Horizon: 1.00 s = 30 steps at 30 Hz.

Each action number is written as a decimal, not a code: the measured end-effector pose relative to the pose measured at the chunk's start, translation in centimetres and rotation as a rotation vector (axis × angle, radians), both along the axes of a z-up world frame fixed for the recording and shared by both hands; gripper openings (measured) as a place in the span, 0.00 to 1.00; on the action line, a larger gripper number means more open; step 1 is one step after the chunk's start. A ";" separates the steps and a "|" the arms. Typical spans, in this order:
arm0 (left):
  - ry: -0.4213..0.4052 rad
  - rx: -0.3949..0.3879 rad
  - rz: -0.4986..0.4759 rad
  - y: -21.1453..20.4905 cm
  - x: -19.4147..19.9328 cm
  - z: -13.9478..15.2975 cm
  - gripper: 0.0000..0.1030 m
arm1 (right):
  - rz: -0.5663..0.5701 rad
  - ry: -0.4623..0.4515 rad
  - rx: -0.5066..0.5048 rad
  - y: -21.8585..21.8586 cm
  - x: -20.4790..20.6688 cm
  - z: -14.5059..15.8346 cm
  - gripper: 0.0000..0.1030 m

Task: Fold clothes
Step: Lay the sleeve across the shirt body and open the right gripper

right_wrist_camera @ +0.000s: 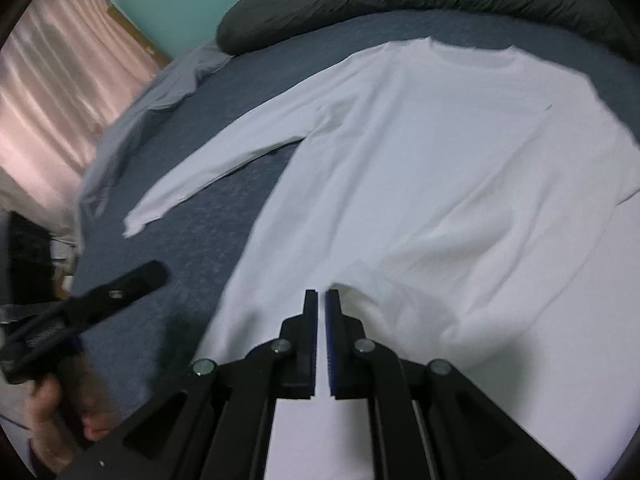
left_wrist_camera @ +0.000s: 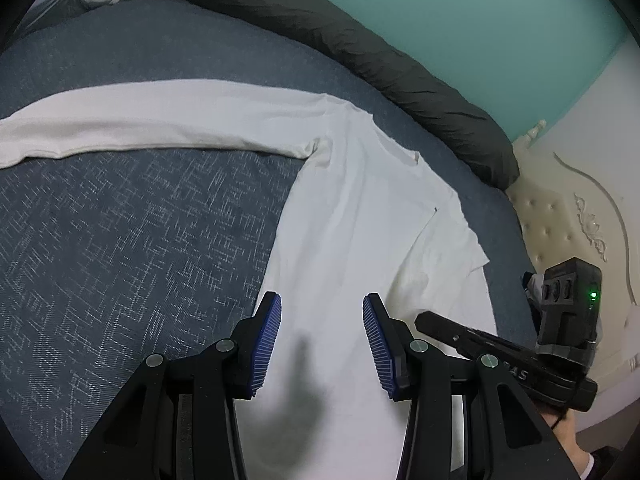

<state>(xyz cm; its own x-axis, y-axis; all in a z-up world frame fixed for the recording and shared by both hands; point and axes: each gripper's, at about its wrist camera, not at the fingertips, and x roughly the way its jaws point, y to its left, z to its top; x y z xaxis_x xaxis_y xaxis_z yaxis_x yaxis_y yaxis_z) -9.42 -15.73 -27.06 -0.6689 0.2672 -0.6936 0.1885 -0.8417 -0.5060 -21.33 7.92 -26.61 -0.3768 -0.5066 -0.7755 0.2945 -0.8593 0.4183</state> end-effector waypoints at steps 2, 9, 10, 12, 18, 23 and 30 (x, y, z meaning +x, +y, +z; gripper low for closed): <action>-0.007 0.003 -0.002 0.0 -0.1 -0.5 0.45 | 0.011 -0.015 -0.022 -0.1 0.3 -0.2 0.04; -0.029 0.005 -0.012 0.0 -0.4 -1.6 0.45 | -0.050 -0.022 -0.066 3.0 1.3 -0.1 0.08; -0.028 0.006 -0.024 0.3 -0.6 -1.7 0.45 | -0.083 -0.027 -0.067 4.3 1.4 -0.1 0.14; -0.024 0.010 -0.052 1.0 -1.2 -1.8 0.45 | -0.143 -0.037 -0.077 6.6 1.4 -0.3 0.26; -0.040 0.000 -0.153 4.1 -3.3 -3.2 0.45 | -0.262 -0.113 -0.095 11.7 2.3 -2.7 0.28; -0.074 0.006 -0.184 5.4 -4.7 -4.7 0.45 | -0.273 -0.166 -0.113 12.0 2.7 -4.3 0.28; -0.074 0.006 -0.203 5.5 -5.7 -4.8 0.45 | -0.259 -0.222 -0.191 10.2 2.5 -4.7 0.28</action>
